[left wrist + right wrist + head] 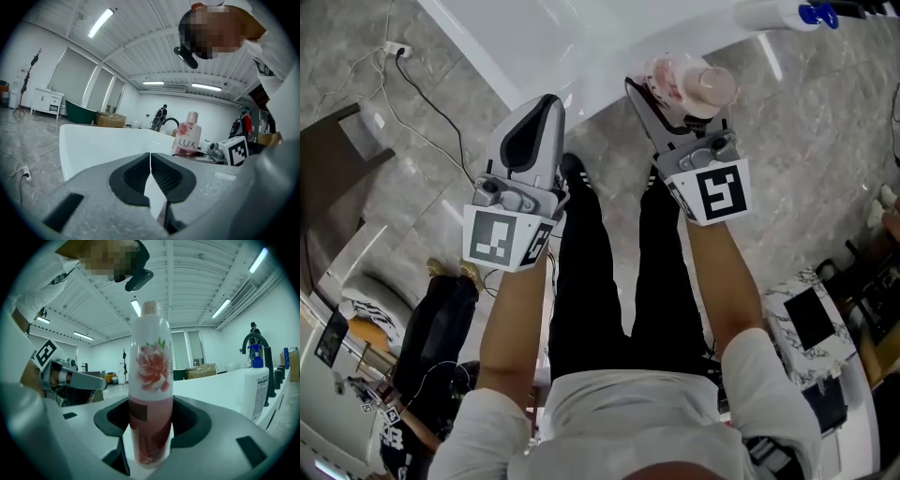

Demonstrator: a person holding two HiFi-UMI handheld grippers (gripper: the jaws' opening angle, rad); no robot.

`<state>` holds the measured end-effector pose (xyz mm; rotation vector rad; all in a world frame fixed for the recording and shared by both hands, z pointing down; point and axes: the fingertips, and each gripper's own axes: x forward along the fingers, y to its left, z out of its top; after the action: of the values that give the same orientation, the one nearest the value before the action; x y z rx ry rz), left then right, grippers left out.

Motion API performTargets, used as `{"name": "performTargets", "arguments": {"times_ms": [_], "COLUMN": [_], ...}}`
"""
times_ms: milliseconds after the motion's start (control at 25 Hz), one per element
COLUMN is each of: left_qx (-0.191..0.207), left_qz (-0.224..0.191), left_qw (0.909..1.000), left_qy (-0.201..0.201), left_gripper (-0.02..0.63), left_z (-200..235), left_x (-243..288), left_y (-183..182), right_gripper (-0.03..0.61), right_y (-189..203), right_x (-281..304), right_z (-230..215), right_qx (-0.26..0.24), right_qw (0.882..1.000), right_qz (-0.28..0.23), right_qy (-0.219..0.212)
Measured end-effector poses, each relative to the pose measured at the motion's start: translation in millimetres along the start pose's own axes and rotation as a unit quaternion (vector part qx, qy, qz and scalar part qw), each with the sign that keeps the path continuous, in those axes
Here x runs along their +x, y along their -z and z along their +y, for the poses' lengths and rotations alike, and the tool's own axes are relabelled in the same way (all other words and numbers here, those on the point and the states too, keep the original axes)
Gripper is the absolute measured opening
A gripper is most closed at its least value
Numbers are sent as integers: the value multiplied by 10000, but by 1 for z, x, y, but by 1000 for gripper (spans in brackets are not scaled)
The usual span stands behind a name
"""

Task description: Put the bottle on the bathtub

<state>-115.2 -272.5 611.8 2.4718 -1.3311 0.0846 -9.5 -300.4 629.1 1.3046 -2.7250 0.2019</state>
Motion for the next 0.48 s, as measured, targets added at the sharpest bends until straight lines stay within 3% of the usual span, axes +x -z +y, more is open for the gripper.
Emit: {"name": "performTargets", "arguments": {"times_ms": [480], "left_qx": [3], "left_qz": [46], "left_qw": [9998], "left_qy": [168], "left_gripper": [21], "left_z": [1], "left_x": [2], "left_y": [20], "right_gripper": [236], "right_y": [16], "right_x": [25], "right_z": [-3], "right_qx": [-333], "right_qw": [9992], "right_qz": [-188], "right_qy": [-66]}}
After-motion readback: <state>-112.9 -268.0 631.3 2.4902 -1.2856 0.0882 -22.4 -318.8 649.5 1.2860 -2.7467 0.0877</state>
